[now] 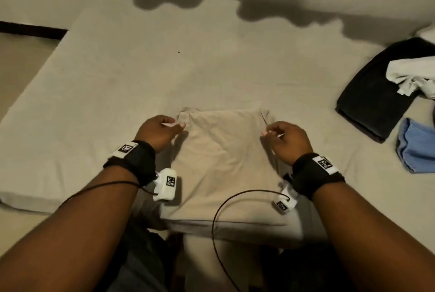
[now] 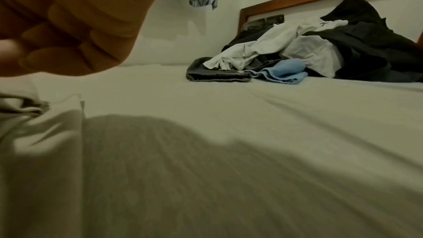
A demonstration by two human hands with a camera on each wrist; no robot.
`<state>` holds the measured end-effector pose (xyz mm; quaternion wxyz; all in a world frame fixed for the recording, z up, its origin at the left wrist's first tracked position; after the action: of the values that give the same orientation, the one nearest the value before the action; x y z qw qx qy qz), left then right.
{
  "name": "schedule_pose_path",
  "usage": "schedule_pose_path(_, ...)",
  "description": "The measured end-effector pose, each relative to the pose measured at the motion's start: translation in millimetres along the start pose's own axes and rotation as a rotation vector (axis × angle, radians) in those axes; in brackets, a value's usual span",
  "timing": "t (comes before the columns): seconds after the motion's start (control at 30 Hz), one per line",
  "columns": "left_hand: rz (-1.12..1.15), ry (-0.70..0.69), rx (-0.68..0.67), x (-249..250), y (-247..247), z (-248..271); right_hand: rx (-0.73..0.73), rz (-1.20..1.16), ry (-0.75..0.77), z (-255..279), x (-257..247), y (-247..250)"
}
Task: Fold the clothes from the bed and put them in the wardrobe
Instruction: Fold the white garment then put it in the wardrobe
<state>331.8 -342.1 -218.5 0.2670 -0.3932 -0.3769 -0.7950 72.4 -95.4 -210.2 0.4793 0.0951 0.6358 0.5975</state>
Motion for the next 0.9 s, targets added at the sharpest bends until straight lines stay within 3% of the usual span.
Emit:
schedule_pose_path(0.13, 0.032, 0.030, 0.061, -4, -13, -22, -0.048, -0.200, -0.103, -27, 5, -17)
schedule_pose_path(0.23, -0.052, -0.019, 0.009, -2, -22, -27, -0.109, -0.272, -0.080, -29, -2, -28)
schedule_pose_path(0.37, -0.064, -0.086, 0.063, -8, -24, -33, 0.035, -0.180, -0.107, -35, -1, -32)
schedule_pose_path(0.5, 0.002, -0.145, 0.150, -4, -22, -37, 0.228, -0.365, -0.215, -41, 9, -12)
schedule_pose_path(0.67, -0.172, -0.075, 0.104, -3, -33, -33, 0.128, -0.232, -0.229, -33, 10, -30)
schedule_pose_path(0.73, -0.287, -0.260, 0.123, 14, -35, -24, 0.201, -0.054, -0.114, -30, -2, -21)
schedule_pose_path(0.8, -0.334, -0.586, 0.089, 38, -52, -2, 0.245, 0.120, 0.137, -18, -30, -18)
schedule_pose_path(0.87, -0.532, -0.721, -0.148, 38, -89, 18, 0.086, 0.317, 0.326, 0, -56, -40)
schedule_pose_path(0.9, -0.690, -0.669, -0.269, 29, -105, 23, -0.045, 0.418, 0.361, 6, -61, -58)
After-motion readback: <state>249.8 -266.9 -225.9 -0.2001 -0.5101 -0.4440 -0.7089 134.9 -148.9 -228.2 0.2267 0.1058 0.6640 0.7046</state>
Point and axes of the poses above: each hand's wrist, its own z-axis away from the middle knuckle, its own y-axis out of the back of the hand, x = y × z, the point moved 3 cm from there along -z, towards the middle knuckle, and after that the axes turned 12 degrees about z, right-handed, at the moved point
